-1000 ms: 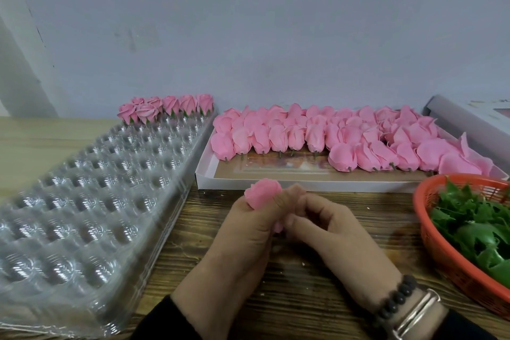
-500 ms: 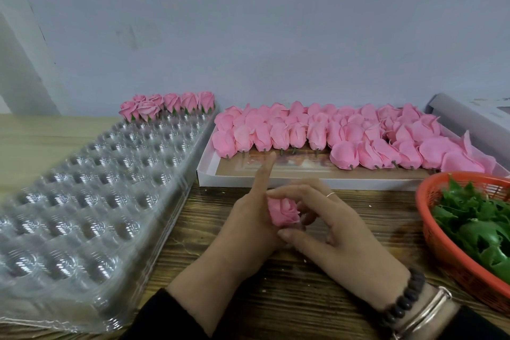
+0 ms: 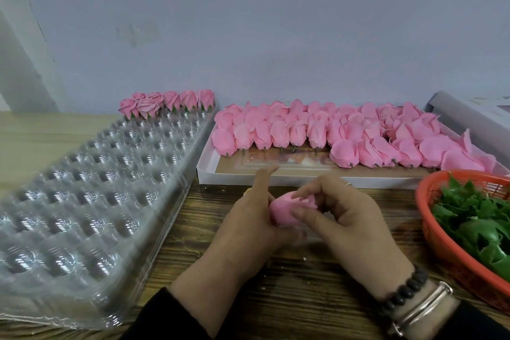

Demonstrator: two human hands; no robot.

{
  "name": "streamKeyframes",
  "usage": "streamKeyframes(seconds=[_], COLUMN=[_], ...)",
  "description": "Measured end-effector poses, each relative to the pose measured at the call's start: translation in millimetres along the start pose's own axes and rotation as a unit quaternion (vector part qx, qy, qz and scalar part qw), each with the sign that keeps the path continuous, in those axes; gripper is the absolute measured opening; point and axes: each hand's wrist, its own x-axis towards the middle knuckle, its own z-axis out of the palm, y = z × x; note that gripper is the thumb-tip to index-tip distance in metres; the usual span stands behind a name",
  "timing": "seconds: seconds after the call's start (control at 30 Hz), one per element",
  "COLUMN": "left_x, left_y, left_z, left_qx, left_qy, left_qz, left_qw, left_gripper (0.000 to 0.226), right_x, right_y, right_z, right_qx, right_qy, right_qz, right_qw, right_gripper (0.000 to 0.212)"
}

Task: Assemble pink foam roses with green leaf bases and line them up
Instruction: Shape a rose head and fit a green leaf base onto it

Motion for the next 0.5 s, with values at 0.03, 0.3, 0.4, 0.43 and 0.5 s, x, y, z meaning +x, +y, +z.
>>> streamKeyframes(seconds=[0.03,0.3,0.4,0.43,0.5], left_x=[0.4,-1.8,-2.1,-2.3,-4.9], left_y=[0.0,4.6,9.0,10.2,20.9], left_z=[0.3,4.6,-2.4,-5.9,-10.5], left_qx=[0.003,-0.019,0.005,0.023,0.003], left_qy=[0.001,-0.034,-0.042,-0.031,0.019], left_qz=[-0.007,0.012,0.016,0.021,0.039], left_qw=[1.000,0.999,0.999,0.999,0.999], left_gripper=[0.075,0.021,0.047,0.061,0.064], right_x=[0.3,-1.1,1.4,3.0,5.3], right_y=[-0.5,3.2,10.0,11.8,15.2], right_z=[0.2,9.4,7.1,5.3,0.6], right_qx=[0.032,0.006,0.070,0.079,0.097], right_qy=[0.006,-0.019,0.019,0.039,0.065], right_qz=[0.011,0.006,0.037,0.046,0.061], right_qw=[0.999,1.000,0.997,0.995,0.991], right_gripper=[0.031,0.014,0.025,0.027,0.020])
